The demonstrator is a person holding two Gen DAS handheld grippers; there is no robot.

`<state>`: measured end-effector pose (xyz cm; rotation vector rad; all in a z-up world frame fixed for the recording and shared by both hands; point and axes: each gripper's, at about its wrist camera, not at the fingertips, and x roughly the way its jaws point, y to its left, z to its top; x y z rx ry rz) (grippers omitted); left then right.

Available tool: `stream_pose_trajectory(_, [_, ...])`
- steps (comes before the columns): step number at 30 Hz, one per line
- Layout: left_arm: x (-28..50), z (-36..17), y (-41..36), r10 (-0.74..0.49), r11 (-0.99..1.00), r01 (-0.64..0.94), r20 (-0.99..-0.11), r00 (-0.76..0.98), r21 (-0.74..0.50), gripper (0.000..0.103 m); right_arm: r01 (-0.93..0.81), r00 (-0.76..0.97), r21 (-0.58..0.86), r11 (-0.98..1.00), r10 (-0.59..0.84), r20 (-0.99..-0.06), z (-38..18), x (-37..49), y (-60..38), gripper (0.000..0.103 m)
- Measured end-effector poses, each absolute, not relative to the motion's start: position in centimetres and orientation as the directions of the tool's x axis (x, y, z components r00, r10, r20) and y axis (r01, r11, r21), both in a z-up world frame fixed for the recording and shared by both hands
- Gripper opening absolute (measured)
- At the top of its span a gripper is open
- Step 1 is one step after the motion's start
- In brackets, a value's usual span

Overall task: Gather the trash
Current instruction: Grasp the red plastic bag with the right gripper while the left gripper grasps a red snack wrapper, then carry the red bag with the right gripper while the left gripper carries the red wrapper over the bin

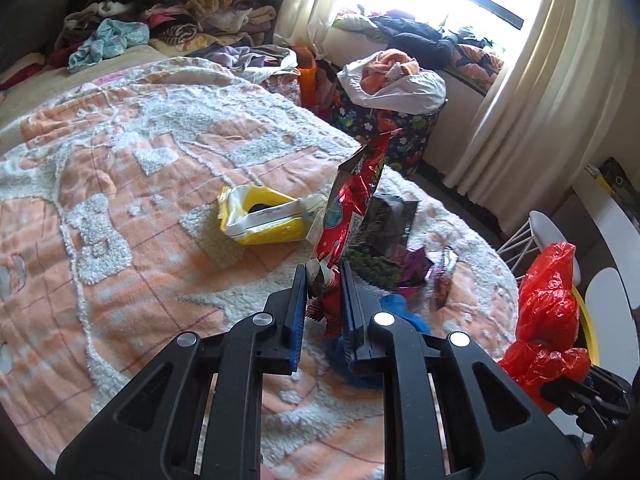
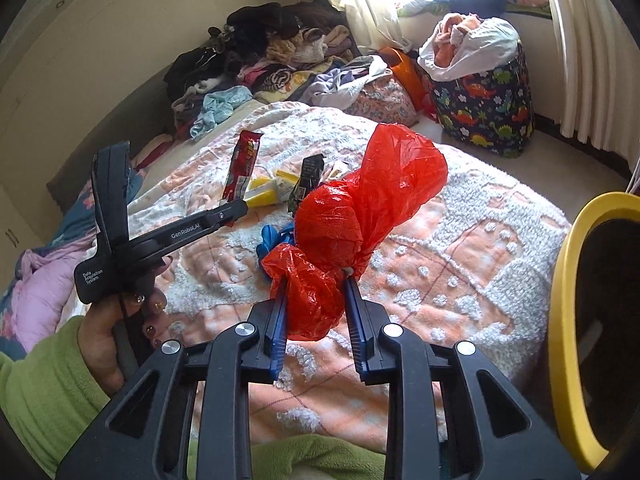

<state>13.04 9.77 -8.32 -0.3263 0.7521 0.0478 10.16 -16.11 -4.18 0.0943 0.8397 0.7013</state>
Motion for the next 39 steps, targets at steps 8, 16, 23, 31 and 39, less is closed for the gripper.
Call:
stream_pose_trajectory(8, [13.3, -6.5, 6.8, -0.12, 0.956, -0.095, -0.669, 0.733, -0.276, 0.01, -0.534, 0.482, 0.326, 0.78, 0.597, -0.641, -2.0, 9.9, -18.3, 0.025])
stream_pose_trajectory(16, [14.2, -4.9, 2.4, -0.177, 0.964, -0.008, -0.658, 0.732, -0.267, 0.011, -0.511, 0.522, 0.32, 0.798, 0.584, -0.622, -0.1, 9.6, -21.8, 0.025])
stream_pose_trajectory(23, [14.6, -4.0, -0.6, -0.225, 0.962, 0.056, -0.653, 0.723, -0.269, 0.011, -0.488, 0.557, 0.324, 0.811, 0.575, -0.6, 1.1, 9.5, -24.3, 0.025])
stream_pose_trajectory(31, [14.7, -3.7, -3.9, -0.267, 0.959, 0.126, -0.654, 0.708, -0.254, 0.011, -0.46, 0.588, 0.324, 0.826, 0.558, -0.586, 1.6, 8.4, -27.1, 0.025])
stream_pose_trajectory(39, [14.9, -3.3, -7.1, -0.313, 0.949, 0.194, -0.652, 0.69, -0.25, 0.011, -0.417, 0.615, 0.341, 0.843, 0.538, -0.577, 1.8, 7.4, -30.0, 0.025])
